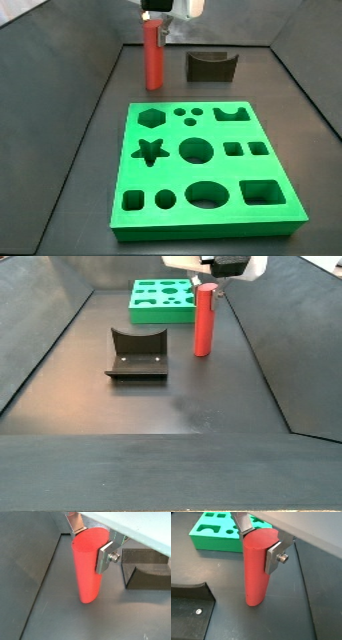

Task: Pick up the oval object. Move up. Move to above the board. Insert the oval object.
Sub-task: Pick up the oval object, then move up.

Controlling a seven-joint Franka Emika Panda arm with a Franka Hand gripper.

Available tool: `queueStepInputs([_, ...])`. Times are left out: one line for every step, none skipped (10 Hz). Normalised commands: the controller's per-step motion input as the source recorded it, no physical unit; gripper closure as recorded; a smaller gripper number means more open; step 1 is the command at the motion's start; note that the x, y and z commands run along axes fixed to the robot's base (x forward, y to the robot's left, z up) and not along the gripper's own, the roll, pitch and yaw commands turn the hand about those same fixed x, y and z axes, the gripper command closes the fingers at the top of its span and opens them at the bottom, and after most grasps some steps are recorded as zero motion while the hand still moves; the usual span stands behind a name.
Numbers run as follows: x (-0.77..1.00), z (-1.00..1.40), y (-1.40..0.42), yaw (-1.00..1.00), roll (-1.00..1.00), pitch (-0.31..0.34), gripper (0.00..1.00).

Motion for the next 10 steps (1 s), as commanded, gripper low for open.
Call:
queueStepInputs([0.0, 0.0, 0.0, 0.0, 0.0, 0.0, 1.0])
queueStepInputs([0.0, 0.0, 0.0, 0.0, 0.0, 0.0, 1.0])
queueStepInputs([0.0, 0.0, 0.0, 0.0, 0.0, 0.0, 1.0])
queueStepInputs([0.0, 0.0, 0.0, 0.0, 0.0, 0.0, 1.0])
queueStepInputs([0.0, 0.83, 0.0, 0.0, 0.0, 0.0, 1.0])
queueStepInputs([-0.02, 0.79, 0.06, 0.04, -0.01, 0.023, 1.0])
queueStepInputs([-0.03, 0.68, 0.04, 0.03, -0.03, 0.048, 1.0])
queueStepInputs([-0.02, 0.55, 0.02, 0.02, -0.05, 0.053, 1.0])
queueStepInputs([-0.01, 0.41, 0.01, 0.01, -0.08, 0.058, 1.0])
queueStepInputs([0.0, 0.22, 0.0, 0.0, -0.1, 0.067, 1.0])
